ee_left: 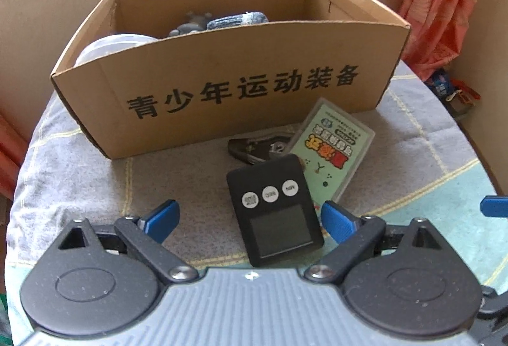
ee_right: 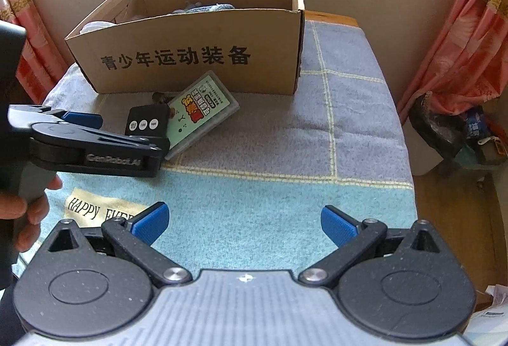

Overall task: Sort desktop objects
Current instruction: 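Withdraw both tools from the box toward the black timer and card case, then grasp the black digital timer with the left tool while the right tool grasps the clear card case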

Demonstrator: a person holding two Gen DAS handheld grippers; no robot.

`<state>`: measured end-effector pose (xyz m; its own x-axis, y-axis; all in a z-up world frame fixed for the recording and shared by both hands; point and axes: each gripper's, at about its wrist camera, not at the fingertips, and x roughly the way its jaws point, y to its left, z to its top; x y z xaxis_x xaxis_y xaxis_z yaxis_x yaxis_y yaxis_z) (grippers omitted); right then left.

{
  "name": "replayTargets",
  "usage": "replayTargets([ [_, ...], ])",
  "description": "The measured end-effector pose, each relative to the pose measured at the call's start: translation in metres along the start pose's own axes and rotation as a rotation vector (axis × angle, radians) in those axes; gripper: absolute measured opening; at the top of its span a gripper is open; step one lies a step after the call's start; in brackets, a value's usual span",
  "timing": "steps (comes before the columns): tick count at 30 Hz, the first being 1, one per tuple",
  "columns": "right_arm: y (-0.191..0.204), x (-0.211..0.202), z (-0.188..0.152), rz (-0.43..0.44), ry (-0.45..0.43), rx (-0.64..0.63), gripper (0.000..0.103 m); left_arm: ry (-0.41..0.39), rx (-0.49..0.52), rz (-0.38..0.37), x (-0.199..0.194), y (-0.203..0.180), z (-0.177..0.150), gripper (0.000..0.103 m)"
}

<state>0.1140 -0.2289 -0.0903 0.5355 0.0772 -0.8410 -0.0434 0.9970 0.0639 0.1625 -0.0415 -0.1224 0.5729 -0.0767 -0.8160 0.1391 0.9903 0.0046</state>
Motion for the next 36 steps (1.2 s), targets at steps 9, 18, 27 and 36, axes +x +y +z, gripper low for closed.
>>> replayTargets([
  [9,0.001,0.002,0.001,0.004,0.006,0.003,0.103,-0.005,-0.033,-0.089,-0.002,0.006,-0.003,0.064],
  [18,0.002,0.002,0.001,0.009,0.003,-0.002,0.103,0.013,-0.036,-0.103,-0.004,0.01,-0.009,0.055],
  [27,0.005,0.003,0.002,0.014,0.004,-0.018,0.103,0.049,-0.015,-0.067,-0.007,0.024,-0.018,0.054],
  [36,0.012,0.009,0.003,0.019,0.014,-0.053,0.103,0.076,-0.006,-0.025,-0.007,0.035,-0.025,0.065],
])
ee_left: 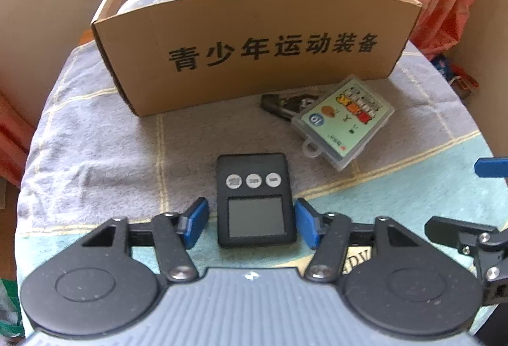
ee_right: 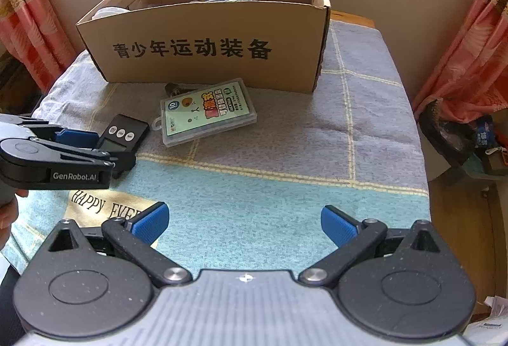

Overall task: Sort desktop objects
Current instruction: 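Grasp the black digital timer with the left tool while the right tool grasps the clear card case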

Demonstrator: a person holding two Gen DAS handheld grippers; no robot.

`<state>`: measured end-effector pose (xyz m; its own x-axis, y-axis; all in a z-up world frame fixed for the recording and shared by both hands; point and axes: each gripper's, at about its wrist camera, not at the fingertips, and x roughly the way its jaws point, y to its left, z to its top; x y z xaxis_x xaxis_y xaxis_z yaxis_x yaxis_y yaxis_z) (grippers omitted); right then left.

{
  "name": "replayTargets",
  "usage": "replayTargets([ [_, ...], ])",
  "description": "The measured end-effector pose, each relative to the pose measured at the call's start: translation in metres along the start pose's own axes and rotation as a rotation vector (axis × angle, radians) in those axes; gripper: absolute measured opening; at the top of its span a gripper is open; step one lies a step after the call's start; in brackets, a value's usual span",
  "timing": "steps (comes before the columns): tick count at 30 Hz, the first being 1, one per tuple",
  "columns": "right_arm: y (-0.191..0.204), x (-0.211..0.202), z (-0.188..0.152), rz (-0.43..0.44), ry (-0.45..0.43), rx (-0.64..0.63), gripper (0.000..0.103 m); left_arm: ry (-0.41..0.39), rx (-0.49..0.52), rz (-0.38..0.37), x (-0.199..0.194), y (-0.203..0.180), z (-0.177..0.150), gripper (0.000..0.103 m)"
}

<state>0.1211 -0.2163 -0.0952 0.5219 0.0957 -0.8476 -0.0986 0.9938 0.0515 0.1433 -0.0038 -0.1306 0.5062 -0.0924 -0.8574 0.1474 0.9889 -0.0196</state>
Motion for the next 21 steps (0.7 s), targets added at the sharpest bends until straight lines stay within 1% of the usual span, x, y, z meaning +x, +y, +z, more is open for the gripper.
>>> replayTargets([
  [2,0.001,0.001,0.001,-0.002,-0.002,-0.006,0.103,-0.008,-0.014,0.003,0.001,0.0,-0.002,0.067],
  [5,0.002,0.002,0.002,0.001,-0.004,-0.016,0.103,-0.024,-0.036,0.012,0.002,0.0,-0.003,0.067],
  [8,0.005,0.004,0.005,0.006,-0.009,-0.038,0.103,-0.044,-0.053,0.014,0.002,0.002,-0.004,0.059],
  [9,0.005,0.004,0.006,0.007,-0.013,-0.049,0.103,-0.05,-0.055,0.017,0.002,0.003,-0.004,0.052],
  [10,0.006,0.004,0.007,0.006,-0.016,-0.055,0.103,-0.054,-0.052,0.02,0.002,0.003,-0.003,0.051],
  [15,0.01,0.01,0.017,0.013,-0.027,-0.1,0.103,-0.049,-0.066,0.011,0.001,0.007,-0.002,0.051],
  [21,0.018,0.022,0.035,0.036,-0.047,-0.165,0.103,-0.065,-0.076,0.029,-0.003,0.012,0.0,0.051],
])
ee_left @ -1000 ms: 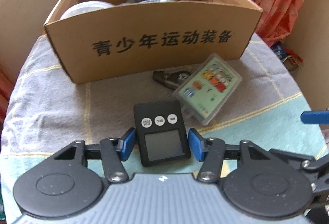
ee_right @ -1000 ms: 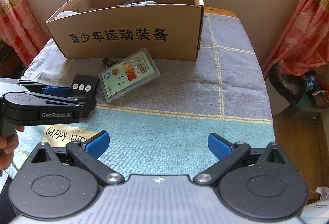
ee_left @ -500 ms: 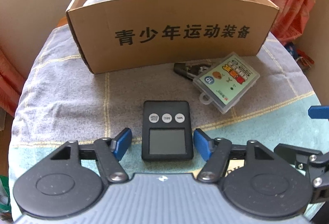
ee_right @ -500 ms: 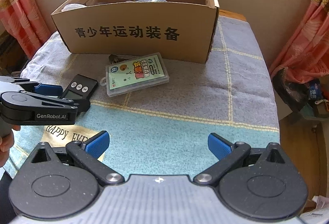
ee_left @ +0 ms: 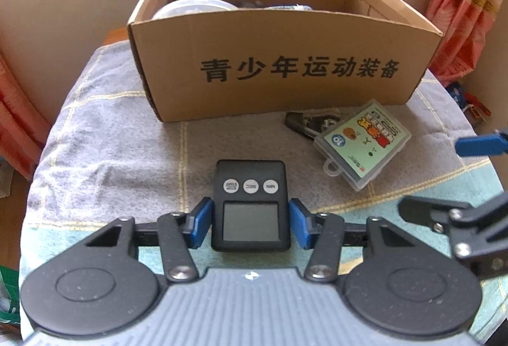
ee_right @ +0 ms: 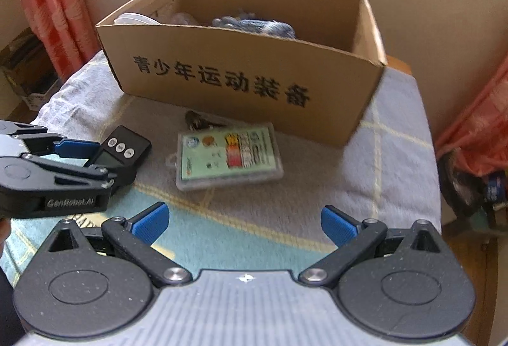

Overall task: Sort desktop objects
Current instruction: 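Grasp the black digital timer with the left tool while the right tool grasps the clear card case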

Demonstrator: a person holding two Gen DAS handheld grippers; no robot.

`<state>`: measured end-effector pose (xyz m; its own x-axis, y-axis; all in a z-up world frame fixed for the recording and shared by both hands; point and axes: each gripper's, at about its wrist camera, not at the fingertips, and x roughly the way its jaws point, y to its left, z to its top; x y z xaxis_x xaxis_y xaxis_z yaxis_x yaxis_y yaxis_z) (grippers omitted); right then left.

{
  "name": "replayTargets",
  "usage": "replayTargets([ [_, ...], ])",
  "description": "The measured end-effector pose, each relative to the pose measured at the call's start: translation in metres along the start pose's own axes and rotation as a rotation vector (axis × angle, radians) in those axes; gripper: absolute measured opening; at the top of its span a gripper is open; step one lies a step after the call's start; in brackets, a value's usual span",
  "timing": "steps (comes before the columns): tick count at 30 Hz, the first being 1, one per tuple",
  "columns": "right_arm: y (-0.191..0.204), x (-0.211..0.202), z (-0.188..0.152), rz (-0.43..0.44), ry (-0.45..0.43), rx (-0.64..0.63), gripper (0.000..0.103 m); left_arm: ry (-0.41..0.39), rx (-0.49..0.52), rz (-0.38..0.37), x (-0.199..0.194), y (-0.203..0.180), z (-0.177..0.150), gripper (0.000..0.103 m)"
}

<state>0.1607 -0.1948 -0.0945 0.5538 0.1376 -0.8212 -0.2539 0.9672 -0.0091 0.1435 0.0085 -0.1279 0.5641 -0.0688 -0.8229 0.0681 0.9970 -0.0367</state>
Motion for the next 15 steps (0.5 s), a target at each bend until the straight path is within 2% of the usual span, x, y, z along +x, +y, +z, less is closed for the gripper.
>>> replayTargets([
  [15,0.007,0.039,0.027,0.063,0.034,-0.196,0.103,0.006,-0.046,-0.022,-0.004,0.012,-0.001,0.051],
])
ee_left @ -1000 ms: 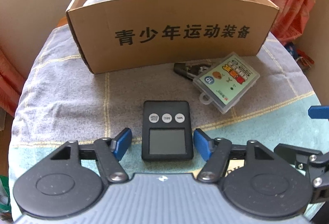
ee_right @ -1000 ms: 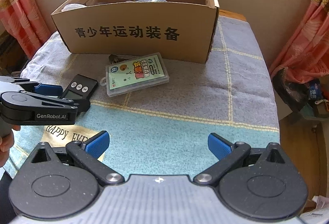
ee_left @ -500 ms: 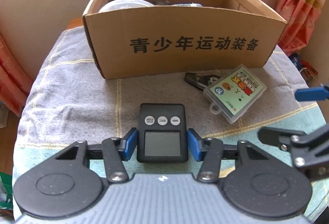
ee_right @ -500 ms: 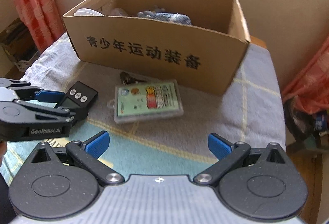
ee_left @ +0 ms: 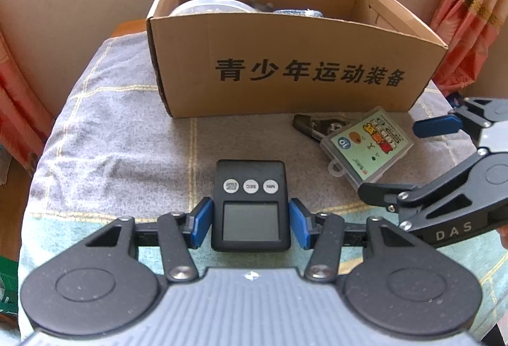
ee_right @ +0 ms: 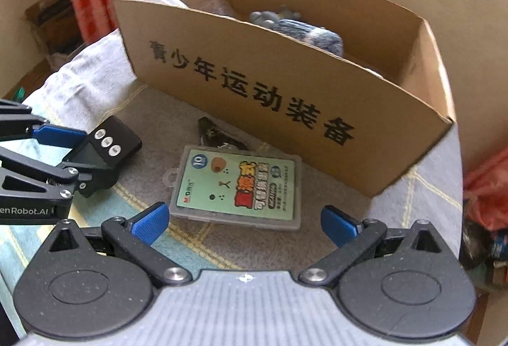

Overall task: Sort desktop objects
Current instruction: 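Grasp the black digital timer with the left tool while the right tool grasps the clear card case, then lift and carry the timer and card case over the cardboard box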

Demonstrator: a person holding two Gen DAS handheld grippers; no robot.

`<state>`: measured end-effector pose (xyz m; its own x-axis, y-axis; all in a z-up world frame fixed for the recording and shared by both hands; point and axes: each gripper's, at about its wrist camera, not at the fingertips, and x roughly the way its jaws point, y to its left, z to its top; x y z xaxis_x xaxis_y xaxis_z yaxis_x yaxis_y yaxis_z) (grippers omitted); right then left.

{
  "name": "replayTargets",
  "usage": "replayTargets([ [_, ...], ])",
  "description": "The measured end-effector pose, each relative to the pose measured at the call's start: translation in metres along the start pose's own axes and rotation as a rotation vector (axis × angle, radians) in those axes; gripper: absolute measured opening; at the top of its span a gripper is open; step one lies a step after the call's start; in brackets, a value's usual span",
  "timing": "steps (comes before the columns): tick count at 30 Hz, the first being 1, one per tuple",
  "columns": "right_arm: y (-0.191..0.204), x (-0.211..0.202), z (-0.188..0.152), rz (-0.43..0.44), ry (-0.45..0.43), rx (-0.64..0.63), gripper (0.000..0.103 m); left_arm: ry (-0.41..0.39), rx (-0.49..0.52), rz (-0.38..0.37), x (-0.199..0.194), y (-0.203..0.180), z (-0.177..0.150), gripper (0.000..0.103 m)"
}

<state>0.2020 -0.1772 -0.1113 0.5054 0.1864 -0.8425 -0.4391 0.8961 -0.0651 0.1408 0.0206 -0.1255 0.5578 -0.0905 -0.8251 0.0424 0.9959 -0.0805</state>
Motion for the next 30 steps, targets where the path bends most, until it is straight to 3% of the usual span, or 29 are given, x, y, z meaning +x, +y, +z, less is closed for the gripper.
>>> replayTargets([
  [16,0.009,0.015,0.019,-0.002,0.013,-0.076,0.103,-0.002,-0.013,0.003,0.004,0.009,0.001,0.051],
  [30,0.007,0.004,0.02,0.031,-0.001,-0.029,0.097,-0.013,-0.022,-0.004,-0.001,0.012,0.003,0.051],
])
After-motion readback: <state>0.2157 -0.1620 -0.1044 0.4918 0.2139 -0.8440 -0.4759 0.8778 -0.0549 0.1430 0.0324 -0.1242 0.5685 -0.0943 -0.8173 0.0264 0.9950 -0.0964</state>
